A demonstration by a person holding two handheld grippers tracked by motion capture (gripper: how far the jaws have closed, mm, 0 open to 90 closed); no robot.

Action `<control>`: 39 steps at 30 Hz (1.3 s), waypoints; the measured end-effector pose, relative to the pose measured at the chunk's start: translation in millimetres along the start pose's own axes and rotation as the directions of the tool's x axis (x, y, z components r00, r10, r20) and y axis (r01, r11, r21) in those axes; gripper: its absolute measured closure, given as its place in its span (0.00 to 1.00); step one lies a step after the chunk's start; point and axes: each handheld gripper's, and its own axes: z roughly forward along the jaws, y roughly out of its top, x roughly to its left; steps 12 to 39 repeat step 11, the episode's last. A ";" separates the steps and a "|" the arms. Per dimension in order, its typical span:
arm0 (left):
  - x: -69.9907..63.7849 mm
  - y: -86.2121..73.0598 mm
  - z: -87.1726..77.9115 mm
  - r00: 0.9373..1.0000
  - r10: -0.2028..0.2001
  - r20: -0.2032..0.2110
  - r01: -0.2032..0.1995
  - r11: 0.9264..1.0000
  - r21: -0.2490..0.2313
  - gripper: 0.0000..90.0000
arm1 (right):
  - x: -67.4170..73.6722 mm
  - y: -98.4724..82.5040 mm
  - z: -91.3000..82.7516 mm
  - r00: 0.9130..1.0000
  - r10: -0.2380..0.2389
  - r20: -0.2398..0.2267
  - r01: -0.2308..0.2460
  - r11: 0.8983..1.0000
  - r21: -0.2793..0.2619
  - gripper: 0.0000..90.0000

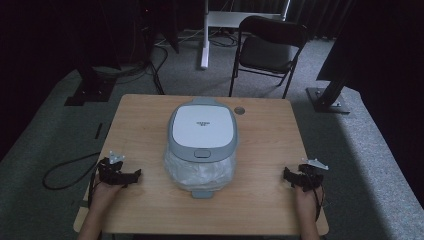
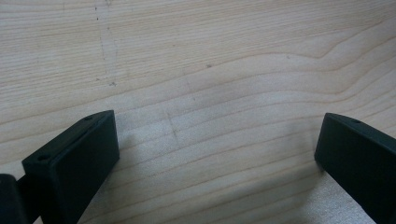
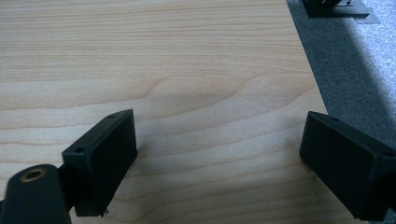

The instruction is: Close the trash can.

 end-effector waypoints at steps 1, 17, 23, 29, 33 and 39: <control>0.0 0.0 0.0 1.000 0.000 0.000 0.000 1.000 0.000 0.01 | 0.0 0.0 0.0 1.000 0.000 0.000 0.000 1.000 0.000 0.12; -0.4 0.2 0.1 1.000 -0.005 -0.004 0.005 1.000 0.001 0.01 | -0.1 0.5 0.6 1.000 0.008 0.007 -0.008 1.000 0.001 0.12; -0.4 0.2 0.1 1.000 -0.005 -0.004 0.005 1.000 0.001 0.01 | -0.1 0.5 0.6 1.000 0.008 0.007 -0.008 1.000 0.001 0.12; -0.4 0.2 0.1 1.000 -0.005 -0.004 0.005 1.000 0.001 0.01 | -0.1 0.5 0.6 1.000 0.008 0.007 -0.008 1.000 0.001 0.12; -0.4 0.2 0.1 1.000 -0.005 -0.004 0.005 1.000 0.001 0.01 | -0.1 0.5 0.6 1.000 0.008 0.007 -0.008 1.000 0.001 0.12; -0.4 0.2 0.1 1.000 -0.005 -0.004 0.005 1.000 0.001 0.01 | -0.1 0.5 0.6 1.000 0.008 0.007 -0.008 1.000 0.001 0.12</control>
